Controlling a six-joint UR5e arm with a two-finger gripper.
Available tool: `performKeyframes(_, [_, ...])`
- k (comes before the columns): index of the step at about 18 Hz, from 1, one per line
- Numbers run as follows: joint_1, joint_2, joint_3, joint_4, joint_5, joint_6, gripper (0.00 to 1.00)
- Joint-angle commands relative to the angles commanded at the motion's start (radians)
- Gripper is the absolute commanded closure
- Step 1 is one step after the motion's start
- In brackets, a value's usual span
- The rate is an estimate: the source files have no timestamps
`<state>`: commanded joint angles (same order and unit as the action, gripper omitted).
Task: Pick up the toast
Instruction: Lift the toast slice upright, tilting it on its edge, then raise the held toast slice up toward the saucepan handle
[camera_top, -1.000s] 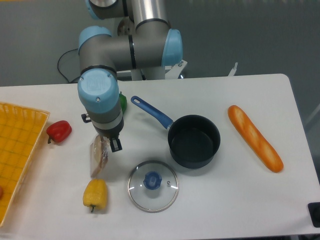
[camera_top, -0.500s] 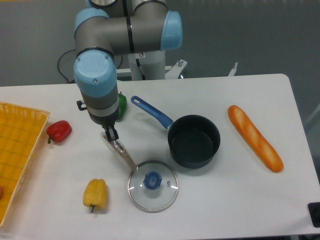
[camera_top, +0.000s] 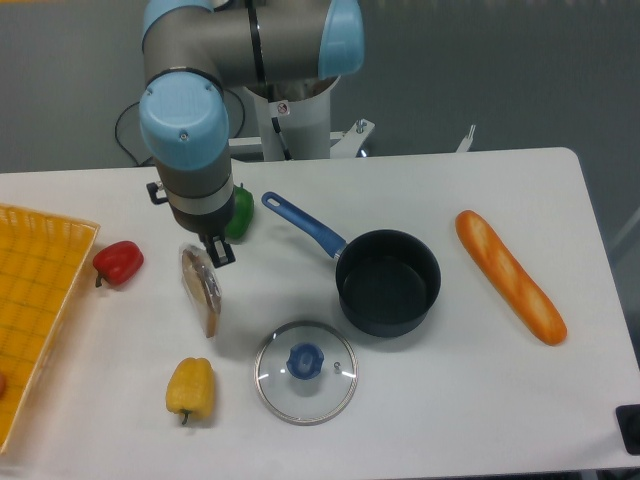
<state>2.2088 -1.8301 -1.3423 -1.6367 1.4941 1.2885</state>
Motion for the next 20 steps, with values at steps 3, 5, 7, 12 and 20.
performKeyframes(3, [0.032,0.008,0.002,-0.003,-0.003,0.006,1.0])
performKeyframes(5, [0.06,0.024,-0.001,-0.012,-0.005,0.017,1.0])
performKeyframes(7, [0.087,0.035,-0.006,-0.014,-0.008,0.018,1.0])
performKeyframes(12, [0.149,0.061,-0.009,-0.012,-0.046,0.018,1.0])
performKeyframes(20, [0.281,0.101,-0.012,-0.063,-0.11,0.188,1.0])
